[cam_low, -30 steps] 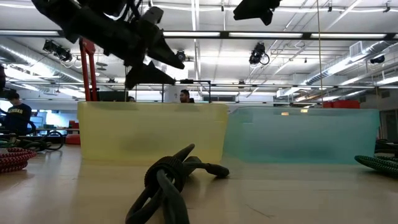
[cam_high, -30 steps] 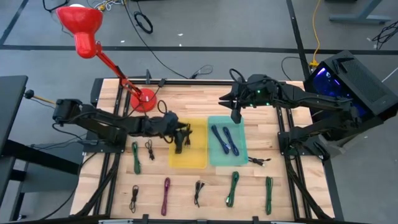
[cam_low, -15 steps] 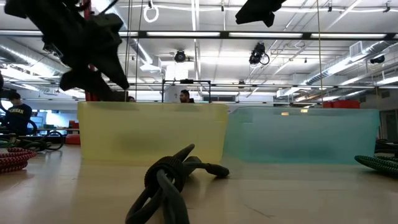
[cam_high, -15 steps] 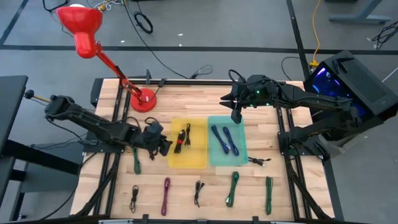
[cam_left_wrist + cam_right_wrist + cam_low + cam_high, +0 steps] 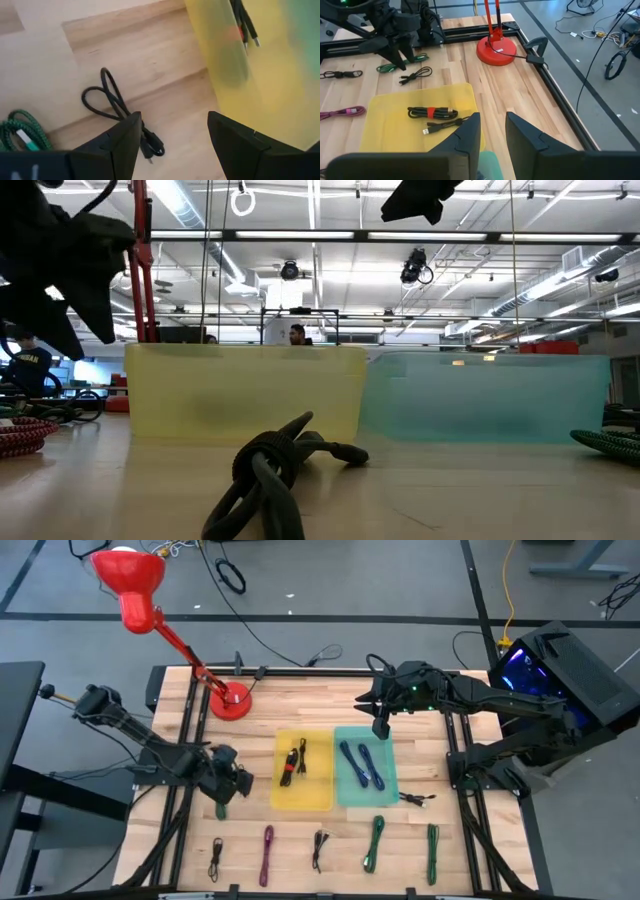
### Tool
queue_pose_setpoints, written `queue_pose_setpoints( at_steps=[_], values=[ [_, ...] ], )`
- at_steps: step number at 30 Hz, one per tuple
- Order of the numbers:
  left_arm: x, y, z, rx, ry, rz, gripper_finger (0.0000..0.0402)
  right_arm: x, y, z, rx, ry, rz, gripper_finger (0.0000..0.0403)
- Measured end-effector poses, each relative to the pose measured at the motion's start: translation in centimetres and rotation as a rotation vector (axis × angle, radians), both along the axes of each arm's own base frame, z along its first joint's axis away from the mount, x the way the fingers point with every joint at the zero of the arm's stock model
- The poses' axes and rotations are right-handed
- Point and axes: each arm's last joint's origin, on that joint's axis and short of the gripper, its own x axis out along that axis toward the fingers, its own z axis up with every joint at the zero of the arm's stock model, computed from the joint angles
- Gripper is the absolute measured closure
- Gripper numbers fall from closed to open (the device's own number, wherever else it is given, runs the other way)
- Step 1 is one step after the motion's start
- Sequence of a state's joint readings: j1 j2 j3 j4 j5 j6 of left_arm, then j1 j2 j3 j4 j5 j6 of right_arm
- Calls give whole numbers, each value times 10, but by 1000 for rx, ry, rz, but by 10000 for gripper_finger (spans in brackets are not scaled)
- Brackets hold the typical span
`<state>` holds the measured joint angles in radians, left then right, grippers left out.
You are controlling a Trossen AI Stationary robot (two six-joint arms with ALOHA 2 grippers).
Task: Pick & Place USB Port
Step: Put the black charger cable into the yellow bin
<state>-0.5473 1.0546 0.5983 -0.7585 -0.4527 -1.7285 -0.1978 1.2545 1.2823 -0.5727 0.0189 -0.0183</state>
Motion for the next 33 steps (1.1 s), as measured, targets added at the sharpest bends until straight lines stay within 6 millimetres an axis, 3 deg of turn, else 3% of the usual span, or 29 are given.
queue_pose_setpoints(
  at_steps=[4, 14, 26, 30, 33],
  values=[
    [2, 0, -4, -17, 14, 61, 168, 0, 0, 0, -2, -1, 1, 309],
    [13, -3, -34, -48, 231, 122, 168, 0, 0, 0, -7, 1, 5, 309],
    [31, -3, -61, -9, 299, 133, 170, 0, 0, 0, -13, 3, 9, 309],
    [32, -1, -65, -10, 344, 125, 203, 0, 0, 0, -13, 4, 9, 309],
    [32, 0, -65, -7, 351, 130, 262, 0, 0, -1, -12, 10, 9, 309]
  ],
)
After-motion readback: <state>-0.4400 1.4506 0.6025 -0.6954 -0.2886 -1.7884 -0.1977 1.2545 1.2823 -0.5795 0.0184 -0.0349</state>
